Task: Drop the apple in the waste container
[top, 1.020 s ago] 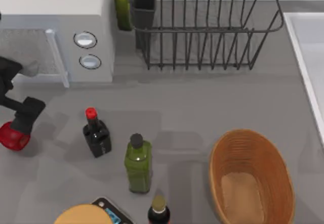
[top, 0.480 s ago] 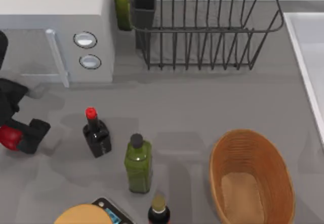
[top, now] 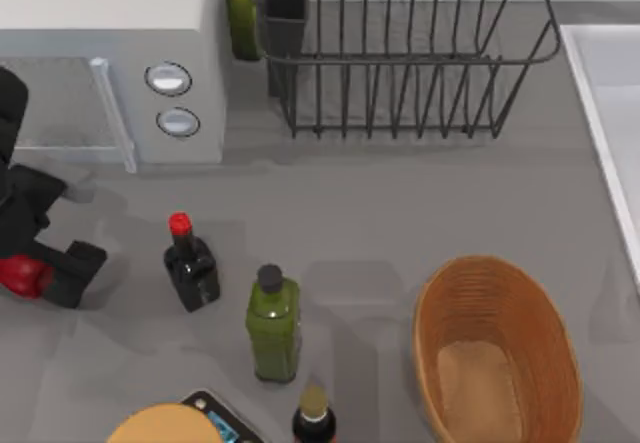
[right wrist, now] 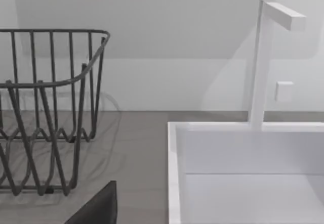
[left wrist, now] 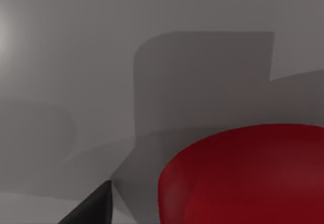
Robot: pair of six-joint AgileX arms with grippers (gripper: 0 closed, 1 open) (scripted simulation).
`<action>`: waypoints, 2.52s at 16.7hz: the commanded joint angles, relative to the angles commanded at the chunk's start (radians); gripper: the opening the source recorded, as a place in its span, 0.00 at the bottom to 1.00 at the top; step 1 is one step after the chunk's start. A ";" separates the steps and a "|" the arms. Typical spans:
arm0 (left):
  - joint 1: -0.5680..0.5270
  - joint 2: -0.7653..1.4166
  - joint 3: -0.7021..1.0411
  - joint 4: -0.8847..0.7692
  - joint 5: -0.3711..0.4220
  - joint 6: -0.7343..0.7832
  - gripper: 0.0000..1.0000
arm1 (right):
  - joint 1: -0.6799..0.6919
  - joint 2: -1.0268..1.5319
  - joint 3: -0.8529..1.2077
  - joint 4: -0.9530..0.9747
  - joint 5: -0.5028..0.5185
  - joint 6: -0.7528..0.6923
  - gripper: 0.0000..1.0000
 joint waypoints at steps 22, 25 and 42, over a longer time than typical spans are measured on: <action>0.000 0.000 0.000 0.000 0.000 0.000 0.00 | 0.000 0.000 0.000 0.000 0.000 0.000 1.00; -0.002 -0.022 -0.008 -0.031 0.021 -0.005 0.00 | 0.000 0.000 0.000 0.000 0.000 0.000 1.00; -0.027 -0.213 0.387 -0.588 0.027 -0.004 0.00 | 0.000 0.000 0.000 0.000 0.000 0.000 1.00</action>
